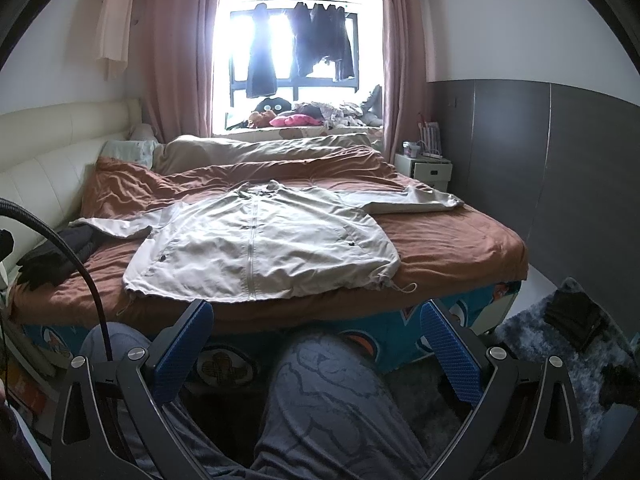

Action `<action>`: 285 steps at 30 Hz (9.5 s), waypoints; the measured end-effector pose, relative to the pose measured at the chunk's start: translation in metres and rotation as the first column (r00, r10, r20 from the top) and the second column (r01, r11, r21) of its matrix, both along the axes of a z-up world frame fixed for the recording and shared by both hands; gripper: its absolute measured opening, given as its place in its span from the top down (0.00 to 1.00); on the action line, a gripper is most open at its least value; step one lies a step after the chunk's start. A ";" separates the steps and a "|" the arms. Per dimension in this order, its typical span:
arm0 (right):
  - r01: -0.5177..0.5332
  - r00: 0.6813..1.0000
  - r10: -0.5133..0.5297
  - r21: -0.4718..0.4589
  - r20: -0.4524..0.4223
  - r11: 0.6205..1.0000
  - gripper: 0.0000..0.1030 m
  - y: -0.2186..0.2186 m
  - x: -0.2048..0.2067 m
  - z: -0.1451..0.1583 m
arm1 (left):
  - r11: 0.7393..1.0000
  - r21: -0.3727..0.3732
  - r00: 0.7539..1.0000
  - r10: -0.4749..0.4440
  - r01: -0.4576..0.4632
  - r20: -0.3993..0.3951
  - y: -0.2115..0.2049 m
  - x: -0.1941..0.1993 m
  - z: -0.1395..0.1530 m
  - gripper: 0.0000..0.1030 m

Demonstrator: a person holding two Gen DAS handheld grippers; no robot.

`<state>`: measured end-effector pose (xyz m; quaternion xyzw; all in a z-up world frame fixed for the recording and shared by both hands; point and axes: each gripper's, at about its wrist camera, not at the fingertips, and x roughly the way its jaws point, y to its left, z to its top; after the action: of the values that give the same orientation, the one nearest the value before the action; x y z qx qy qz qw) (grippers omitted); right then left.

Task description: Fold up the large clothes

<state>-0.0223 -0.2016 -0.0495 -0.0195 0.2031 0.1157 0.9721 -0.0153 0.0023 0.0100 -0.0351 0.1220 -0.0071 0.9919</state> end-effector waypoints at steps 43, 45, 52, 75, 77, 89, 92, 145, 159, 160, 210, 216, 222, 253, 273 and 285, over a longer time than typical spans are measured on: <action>0.001 0.999 -0.002 0.019 0.045 1.000 0.00 -0.016 0.007 0.011 | 0.999 0.004 0.999 0.043 -0.043 -0.006 0.007 0.004 -0.001 0.00; -0.012 0.999 0.011 0.024 0.037 1.000 0.00 -0.015 0.015 0.009 | 0.999 0.005 0.999 0.053 -0.053 -0.014 0.008 0.007 -0.003 0.00; -0.065 0.998 0.064 0.029 0.028 0.997 0.00 -0.006 0.057 0.009 | 0.992 -0.005 0.991 0.125 -0.126 -0.051 0.016 0.023 -0.010 0.00; -0.275 0.960 0.279 0.138 -0.016 0.952 0.00 0.034 0.261 0.019 | 0.917 -0.012 0.907 0.393 -0.399 -0.154 0.088 0.128 0.018 0.00; -0.279 0.959 0.282 0.130 -0.007 0.952 0.00 0.040 0.267 0.020 | 0.912 -0.003 0.900 0.403 -0.409 -0.166 0.094 0.137 0.018 0.00; -0.239 0.958 0.268 0.224 -0.106 0.945 0.00 0.112 0.353 0.006 | 0.898 -0.026 0.871 0.419 -0.440 -0.257 0.151 0.210 0.003 0.00; -0.234 0.954 0.273 0.255 -0.128 0.938 0.00 0.132 0.373 0.003 | 0.883 -0.034 0.849 0.439 -0.469 -0.294 0.173 0.231 -0.004 0.00; -0.371 0.564 0.629 0.517 -0.534 0.771 0.83 0.463 0.633 -0.120 | 0.598 -0.083 0.514 0.600 -0.797 -0.612 0.534 0.440 -0.154 0.93; -0.321 0.304 0.750 0.678 -0.587 0.661 0.97 0.514 0.639 -0.186 | 0.779 -0.092 0.740 0.542 -0.620 -0.399 0.465 0.451 -0.037 0.98; -0.319 0.292 0.754 0.683 -0.589 0.657 0.97 0.515 0.639 -0.189 | 0.791 -0.088 0.752 0.532 -0.605 -0.389 0.457 0.453 -0.030 0.98; -0.305 0.688 0.581 0.553 -0.435 0.775 0.31 0.296 0.591 -0.071 | 0.979 -0.015 0.837 0.166 -0.204 -0.522 0.260 0.451 -0.024 0.20; -0.430 0.657 0.622 0.466 -0.426 0.773 0.31 0.339 0.573 -0.069 | 0.952 -0.060 0.801 0.217 -0.300 -0.557 0.292 0.417 -0.055 0.20; -0.523 0.638 0.625 0.343 -0.449 0.780 0.31 0.390 0.570 -0.080 | 0.925 -0.119 0.777 0.227 -0.360 -0.587 0.317 0.392 -0.089 0.24; -0.455 0.661 0.569 0.341 -0.489 0.822 0.86 0.387 0.592 -0.080 | 0.911 -0.166 0.770 0.209 -0.377 -0.603 0.326 0.399 -0.119 0.30; 0.055 0.814 0.330 0.629 -0.478 0.775 0.71 0.161 0.665 -0.093 | 0.944 -0.099 0.742 0.181 -0.316 -0.645 0.279 0.479 -0.132 0.30; 0.290 0.720 0.265 0.624 -0.642 0.726 0.18 0.121 0.674 -0.149 | 0.936 -0.056 0.688 0.215 -0.348 -0.693 0.282 0.494 -0.157 0.30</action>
<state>0.6514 -0.0811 -0.1990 0.3882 0.4939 0.1739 0.7584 0.4790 0.2845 -0.1473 -0.1446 0.4661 0.1479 0.8602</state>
